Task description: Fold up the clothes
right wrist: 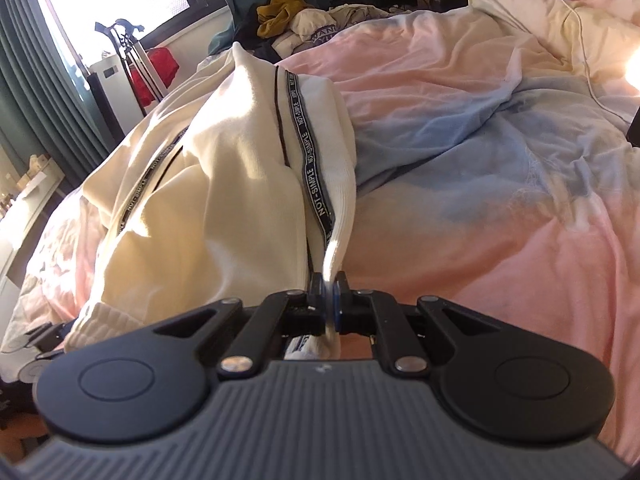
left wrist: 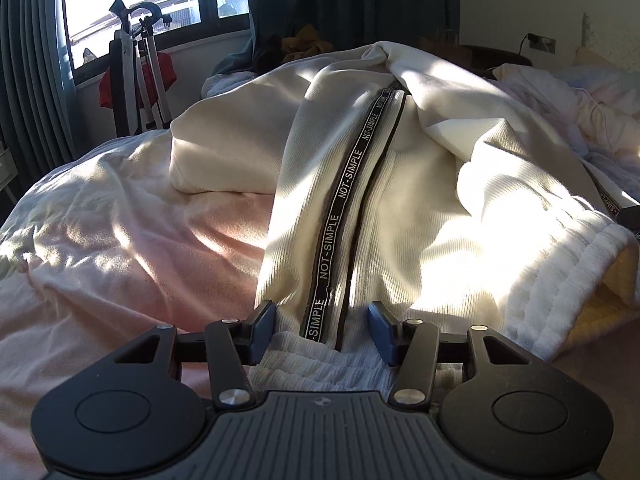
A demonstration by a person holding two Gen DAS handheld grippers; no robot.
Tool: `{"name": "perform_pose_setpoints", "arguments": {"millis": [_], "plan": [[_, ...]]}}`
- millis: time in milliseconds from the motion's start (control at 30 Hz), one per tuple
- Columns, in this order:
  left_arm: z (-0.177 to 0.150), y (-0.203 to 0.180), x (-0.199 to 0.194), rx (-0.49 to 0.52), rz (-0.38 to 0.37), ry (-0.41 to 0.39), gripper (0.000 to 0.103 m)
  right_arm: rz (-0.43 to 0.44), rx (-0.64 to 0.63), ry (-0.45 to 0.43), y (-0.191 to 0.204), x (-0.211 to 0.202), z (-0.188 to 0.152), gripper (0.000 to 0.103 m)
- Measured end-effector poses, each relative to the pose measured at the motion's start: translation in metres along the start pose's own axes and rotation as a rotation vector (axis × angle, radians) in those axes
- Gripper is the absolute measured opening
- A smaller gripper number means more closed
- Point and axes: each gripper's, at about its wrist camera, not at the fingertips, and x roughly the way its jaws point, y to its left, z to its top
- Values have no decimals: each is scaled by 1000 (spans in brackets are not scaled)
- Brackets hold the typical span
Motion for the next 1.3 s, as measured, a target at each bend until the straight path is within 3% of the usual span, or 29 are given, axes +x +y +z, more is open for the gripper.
{"name": "perform_pose_setpoints", "arguments": {"millis": [100, 200, 533, 700, 933, 967, 1067, 1133, 1167, 1233, 1300], "plan": [[-1, -5, -6, -10, 28, -20, 37, 29, 24, -7, -2, -3, 0, 7], [4, 0, -21, -74, 38, -28, 11, 47, 49, -7, -2, -8, -1, 7], [32, 75, -110, -531, -97, -167, 10, 264, 140, -26, 4, -55, -10, 7], [69, 135, -148, -684, -88, -255, 9, 417, 224, -19, 18, -69, -24, 7], [138, 232, -198, -720, 21, -332, 6, 631, 192, -19, 99, -83, -38, 7], [147, 248, -208, -716, 64, -362, 0, 669, 179, -12, 116, -83, -40, 7], [166, 304, -236, -728, 186, -452, 0, 769, 133, 17, 167, -77, -45, 7], [167, 340, -239, -745, 189, -449, 0, 798, 107, 50, 200, -61, -49, 7], [166, 356, -237, -740, 224, -437, 0, 809, 98, 70, 215, -50, -52, 7], [153, 379, -222, -728, 255, -382, 0, 800, 79, 130, 239, -22, -64, 7], [132, 393, -198, -729, 227, -306, 0, 776, 54, 171, 256, 3, -77, 6]]}}
